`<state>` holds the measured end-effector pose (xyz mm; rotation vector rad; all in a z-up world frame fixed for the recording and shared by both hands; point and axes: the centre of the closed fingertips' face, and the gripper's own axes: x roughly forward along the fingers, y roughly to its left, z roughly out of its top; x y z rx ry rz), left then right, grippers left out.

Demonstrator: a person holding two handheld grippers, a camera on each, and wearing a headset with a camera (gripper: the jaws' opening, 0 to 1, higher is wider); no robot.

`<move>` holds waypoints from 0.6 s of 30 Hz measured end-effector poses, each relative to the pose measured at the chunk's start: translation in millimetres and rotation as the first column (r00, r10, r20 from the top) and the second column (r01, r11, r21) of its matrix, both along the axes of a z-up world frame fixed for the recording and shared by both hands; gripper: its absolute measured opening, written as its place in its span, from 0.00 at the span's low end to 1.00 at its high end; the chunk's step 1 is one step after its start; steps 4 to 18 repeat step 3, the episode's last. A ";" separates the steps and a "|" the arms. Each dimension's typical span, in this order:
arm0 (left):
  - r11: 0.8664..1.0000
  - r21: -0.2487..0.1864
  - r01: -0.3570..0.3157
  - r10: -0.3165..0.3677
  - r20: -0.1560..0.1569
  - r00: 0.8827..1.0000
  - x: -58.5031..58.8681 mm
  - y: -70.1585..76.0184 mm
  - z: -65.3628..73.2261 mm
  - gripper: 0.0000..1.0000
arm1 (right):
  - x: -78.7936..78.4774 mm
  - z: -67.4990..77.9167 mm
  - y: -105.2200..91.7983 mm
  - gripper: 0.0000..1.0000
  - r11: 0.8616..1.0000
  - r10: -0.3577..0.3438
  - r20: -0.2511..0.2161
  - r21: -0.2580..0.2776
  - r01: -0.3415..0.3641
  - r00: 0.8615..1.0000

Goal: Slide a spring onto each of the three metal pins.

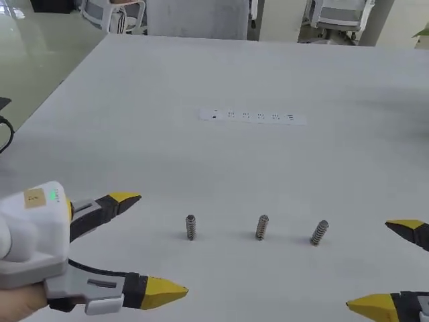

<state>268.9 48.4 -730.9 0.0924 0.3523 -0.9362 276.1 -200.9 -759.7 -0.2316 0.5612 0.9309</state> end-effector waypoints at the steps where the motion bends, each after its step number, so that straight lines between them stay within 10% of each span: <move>1: 1.000 -0.005 -0.004 0.004 -0.003 1.000 -0.8 0.8 -0.3 0.98 | -0.4 -1.5 -1.2 0.99 1.000 -0.002 -0.004 -0.005 0.002 1.000; 18: 1.000 -0.004 -0.005 0.005 -0.012 1.000 -2.4 1.8 -1.9 0.98 | -1.0 -3.3 -3.1 0.99 1.000 -0.006 -0.013 -0.013 0.006 1.000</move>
